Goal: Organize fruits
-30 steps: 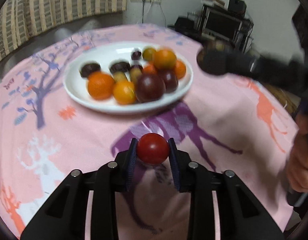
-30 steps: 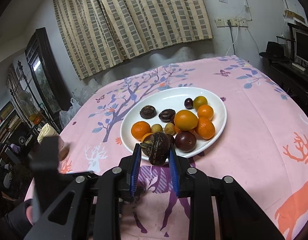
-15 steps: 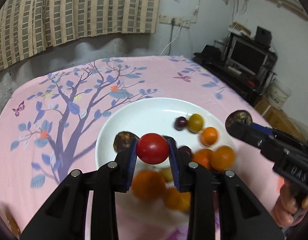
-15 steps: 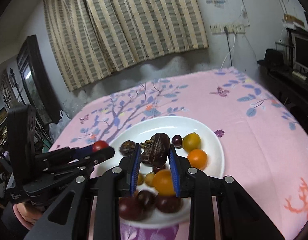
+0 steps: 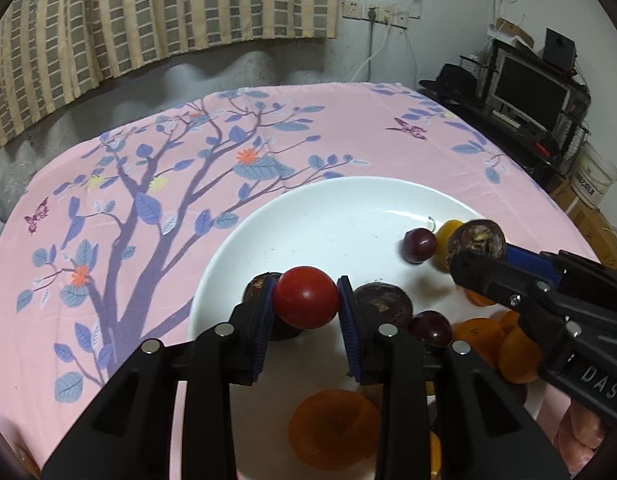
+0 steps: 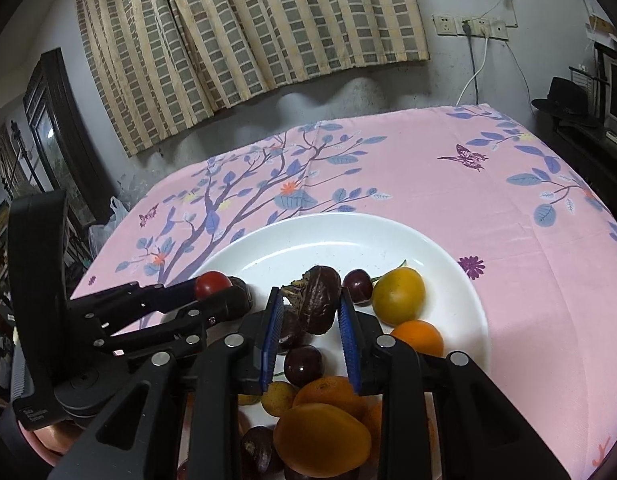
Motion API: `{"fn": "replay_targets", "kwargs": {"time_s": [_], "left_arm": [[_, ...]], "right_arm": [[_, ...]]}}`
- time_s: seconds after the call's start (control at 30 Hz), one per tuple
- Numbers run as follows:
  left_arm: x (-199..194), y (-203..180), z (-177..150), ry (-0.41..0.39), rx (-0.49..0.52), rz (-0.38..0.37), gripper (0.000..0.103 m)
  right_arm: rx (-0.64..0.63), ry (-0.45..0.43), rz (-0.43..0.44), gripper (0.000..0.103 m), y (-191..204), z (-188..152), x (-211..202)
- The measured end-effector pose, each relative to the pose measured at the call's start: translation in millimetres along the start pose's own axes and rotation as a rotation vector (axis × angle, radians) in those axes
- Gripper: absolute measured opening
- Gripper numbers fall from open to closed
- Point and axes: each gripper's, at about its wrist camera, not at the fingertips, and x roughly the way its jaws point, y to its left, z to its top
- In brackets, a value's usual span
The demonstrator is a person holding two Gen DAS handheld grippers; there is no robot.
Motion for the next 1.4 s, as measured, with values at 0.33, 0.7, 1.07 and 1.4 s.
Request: {"fn": "replay_targets", "kwargs": {"time_s": [0.33, 0.7, 1.07, 1.4], "left_arm": [[-99.0, 0.3, -33.0, -0.134, 0.005, 0.127, 0.098], [-197.0, 1.3, -146.8, -0.162, -0.103, 0.097, 0.098], [-206.9, -9.9, -195.8, -0.171, -0.093, 0.149, 0.098], [-203.4, -19.1, -196.6, -0.156, -0.050, 0.130, 0.098]], "right_arm": [[-0.097, -0.080, -0.026, 0.094, 18.7, -20.6, -83.5], [-0.257, -0.040, -0.009, 0.099, 31.4, -131.1, -155.5], [-0.329, -0.064, -0.098, 0.099, 36.8, -168.7, -177.3], [-0.245, -0.077, -0.094, 0.099, 19.6, -166.7, -186.5]]}}
